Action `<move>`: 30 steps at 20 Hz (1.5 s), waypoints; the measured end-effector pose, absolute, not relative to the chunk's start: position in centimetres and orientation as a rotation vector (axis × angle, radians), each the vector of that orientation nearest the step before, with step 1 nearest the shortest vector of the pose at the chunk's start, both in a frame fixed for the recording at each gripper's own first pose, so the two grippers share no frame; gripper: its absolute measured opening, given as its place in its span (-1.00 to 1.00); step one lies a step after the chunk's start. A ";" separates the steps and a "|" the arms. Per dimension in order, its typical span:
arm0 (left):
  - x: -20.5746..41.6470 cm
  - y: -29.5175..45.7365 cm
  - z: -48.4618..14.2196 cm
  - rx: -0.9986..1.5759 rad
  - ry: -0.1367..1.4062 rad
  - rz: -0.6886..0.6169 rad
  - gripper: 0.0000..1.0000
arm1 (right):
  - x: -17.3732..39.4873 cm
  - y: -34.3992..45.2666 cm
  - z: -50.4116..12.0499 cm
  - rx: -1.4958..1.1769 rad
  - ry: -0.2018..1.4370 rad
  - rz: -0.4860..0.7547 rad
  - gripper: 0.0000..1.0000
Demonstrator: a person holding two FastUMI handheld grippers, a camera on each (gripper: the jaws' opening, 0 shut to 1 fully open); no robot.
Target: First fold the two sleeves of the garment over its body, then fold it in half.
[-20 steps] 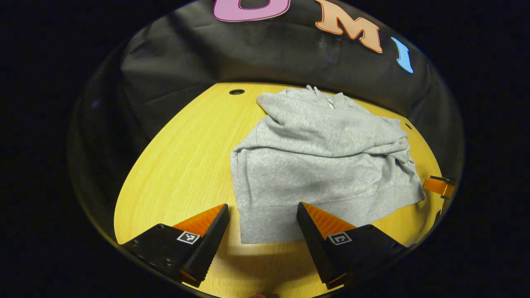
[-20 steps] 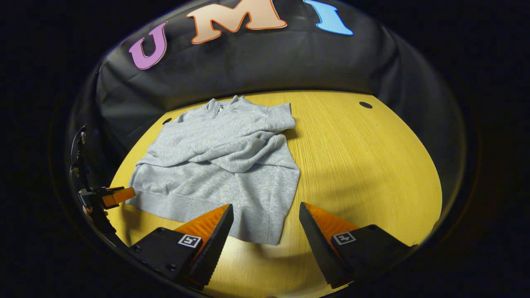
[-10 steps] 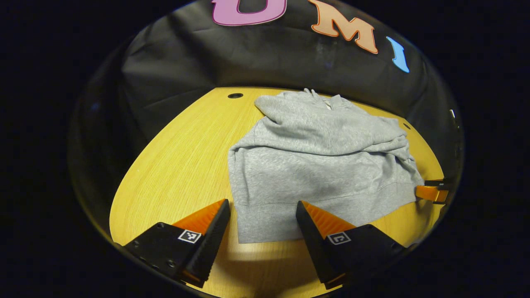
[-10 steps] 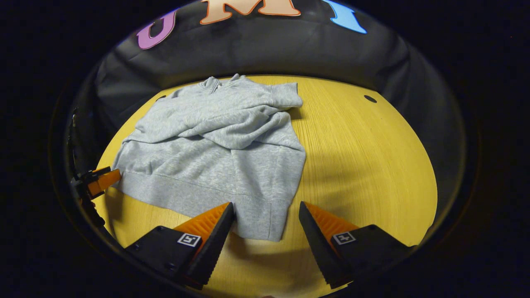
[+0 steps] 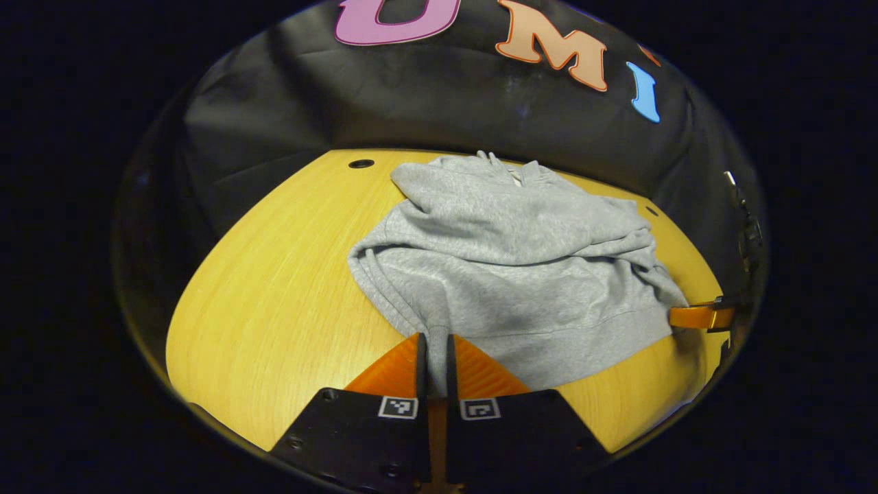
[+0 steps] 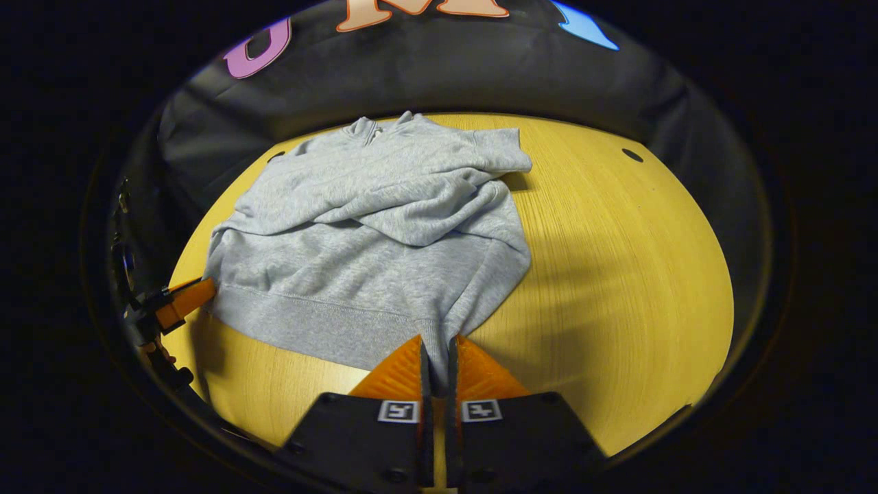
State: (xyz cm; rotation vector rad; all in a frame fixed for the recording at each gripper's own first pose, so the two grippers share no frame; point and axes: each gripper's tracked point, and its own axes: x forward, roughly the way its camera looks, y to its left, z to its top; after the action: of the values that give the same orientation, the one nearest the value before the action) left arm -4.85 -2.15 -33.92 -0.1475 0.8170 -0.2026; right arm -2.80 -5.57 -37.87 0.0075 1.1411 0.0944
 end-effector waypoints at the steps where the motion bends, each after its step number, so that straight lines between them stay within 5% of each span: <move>1: -4.7 -2.2 -34.2 -0.150 0.816 -0.202 -0.84 | -2.6 -5.6 -37.7 0.019 1.150 0.098 -0.91; 2: -4.8 -2.2 -34.3 -0.144 0.821 -0.204 -0.99 | -2.6 -5.6 -37.7 0.033 1.161 0.093 -0.91; 18: -5.6 -2.0 -33.5 -0.217 0.988 -0.222 -1.00 | -2.6 -5.1 -35.5 0.167 1.201 0.160 -0.94; 30: -0.5 -1.9 -26.2 -0.293 0.895 -0.244 -1.00 | 3.2 -4.0 -26.7 0.525 1.103 0.196 -0.94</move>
State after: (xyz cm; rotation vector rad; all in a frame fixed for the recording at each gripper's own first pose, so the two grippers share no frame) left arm -0.49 -1.86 -26.21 -0.2933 0.8950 -0.2440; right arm 3.24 -4.03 -26.65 0.5246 1.1029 0.1955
